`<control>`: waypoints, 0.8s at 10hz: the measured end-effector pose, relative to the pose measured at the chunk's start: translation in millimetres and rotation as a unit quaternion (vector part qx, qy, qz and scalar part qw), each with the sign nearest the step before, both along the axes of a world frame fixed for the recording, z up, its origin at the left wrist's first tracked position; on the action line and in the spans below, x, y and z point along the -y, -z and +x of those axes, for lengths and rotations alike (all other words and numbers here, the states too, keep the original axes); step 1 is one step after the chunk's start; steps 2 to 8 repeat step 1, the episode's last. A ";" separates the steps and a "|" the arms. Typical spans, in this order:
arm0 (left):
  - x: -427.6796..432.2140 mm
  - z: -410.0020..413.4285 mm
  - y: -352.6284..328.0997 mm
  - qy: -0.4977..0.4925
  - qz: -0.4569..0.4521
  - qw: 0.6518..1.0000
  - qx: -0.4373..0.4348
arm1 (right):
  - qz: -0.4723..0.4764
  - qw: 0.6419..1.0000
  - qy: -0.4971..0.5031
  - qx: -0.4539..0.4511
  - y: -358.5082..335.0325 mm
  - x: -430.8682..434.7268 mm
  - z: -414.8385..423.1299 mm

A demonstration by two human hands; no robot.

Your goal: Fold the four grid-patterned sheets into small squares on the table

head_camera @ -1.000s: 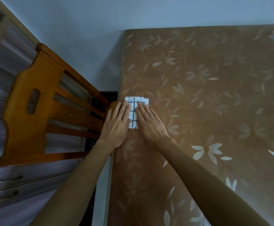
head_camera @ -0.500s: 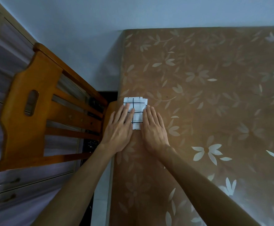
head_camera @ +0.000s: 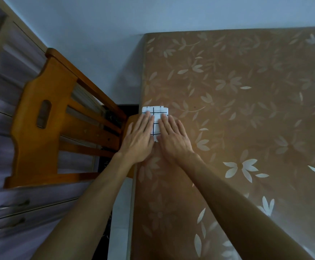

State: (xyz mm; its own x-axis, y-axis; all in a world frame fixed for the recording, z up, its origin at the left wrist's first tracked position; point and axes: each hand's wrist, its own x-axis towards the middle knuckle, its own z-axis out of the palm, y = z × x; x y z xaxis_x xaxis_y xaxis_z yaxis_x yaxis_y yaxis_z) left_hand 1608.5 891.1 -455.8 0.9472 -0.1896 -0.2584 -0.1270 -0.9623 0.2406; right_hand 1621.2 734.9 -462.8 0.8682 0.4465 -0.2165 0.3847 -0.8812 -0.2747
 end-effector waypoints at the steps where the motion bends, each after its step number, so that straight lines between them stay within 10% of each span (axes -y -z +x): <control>1: 8.5 -5.0 -25.3 -0.037 -0.075 0.995 0.060 | 0.096 0.994 0.036 0.039 -27.6 3.6 -7.7; 8: 8.5 -5.0 -25.3 -0.037 -0.075 0.995 0.060 | 0.096 0.994 0.036 0.039 -27.6 3.6 -7.7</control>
